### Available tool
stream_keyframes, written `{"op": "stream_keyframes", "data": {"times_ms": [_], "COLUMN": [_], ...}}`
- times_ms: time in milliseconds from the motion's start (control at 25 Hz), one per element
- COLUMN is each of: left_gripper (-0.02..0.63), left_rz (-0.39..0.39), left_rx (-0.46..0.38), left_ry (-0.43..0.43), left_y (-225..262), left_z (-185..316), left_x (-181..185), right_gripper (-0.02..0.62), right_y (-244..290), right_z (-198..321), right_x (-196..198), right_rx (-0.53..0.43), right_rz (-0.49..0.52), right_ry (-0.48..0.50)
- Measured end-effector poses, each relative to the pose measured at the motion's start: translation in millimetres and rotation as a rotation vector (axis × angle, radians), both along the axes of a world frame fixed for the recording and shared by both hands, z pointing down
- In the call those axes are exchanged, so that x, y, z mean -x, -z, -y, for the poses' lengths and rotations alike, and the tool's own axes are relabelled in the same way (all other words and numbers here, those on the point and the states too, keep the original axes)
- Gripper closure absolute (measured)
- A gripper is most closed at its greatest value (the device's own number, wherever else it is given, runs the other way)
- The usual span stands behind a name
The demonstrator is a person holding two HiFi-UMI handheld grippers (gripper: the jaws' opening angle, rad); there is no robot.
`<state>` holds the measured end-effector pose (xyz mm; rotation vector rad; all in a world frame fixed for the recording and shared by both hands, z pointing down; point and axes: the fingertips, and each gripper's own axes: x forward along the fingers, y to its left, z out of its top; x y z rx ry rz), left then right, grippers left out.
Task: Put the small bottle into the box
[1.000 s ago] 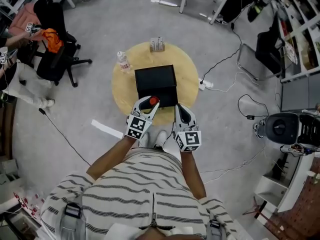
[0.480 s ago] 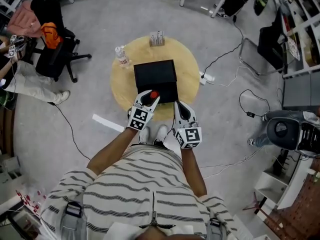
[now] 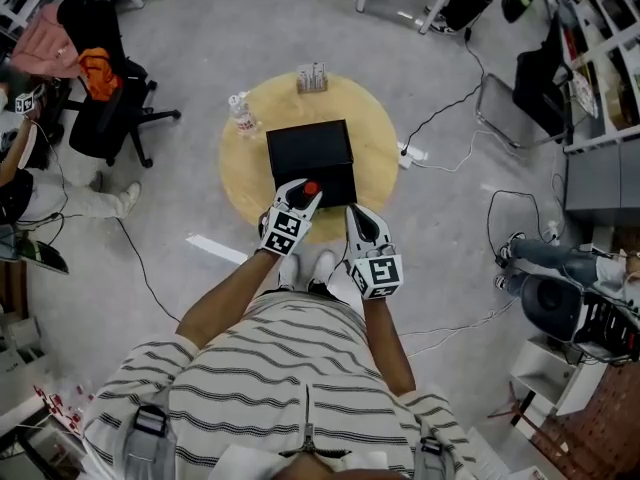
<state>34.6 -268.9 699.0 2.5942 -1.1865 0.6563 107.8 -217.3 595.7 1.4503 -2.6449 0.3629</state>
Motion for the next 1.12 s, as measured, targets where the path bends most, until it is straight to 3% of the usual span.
{"op": "stream_keyframes", "data": {"times_ms": [360, 560, 1120], "left_gripper": [0.448, 0.449, 0.448], "left_rz": [0.035, 0.04, 0.069], "left_rx": [0.038, 0.062, 0.089], "left_ry": [-0.019, -0.028, -0.023], "left_y": [-30.3, -69.8, -54.4], "left_z": [4.9, 18.4, 20.3], "left_x": [0.5, 9.1, -3.5], "right_gripper": [0.577, 0.577, 0.577], "right_y": [-1.0, -32.0, -6.8], "right_z": [-2.5, 6.3, -4.6], "right_x": [2.2, 11.8, -0.3], "right_rx": [0.002, 0.011, 0.036], "right_rz": [-0.008, -0.026, -0.023], "right_ry": [-0.001, -0.009, -0.004]}}
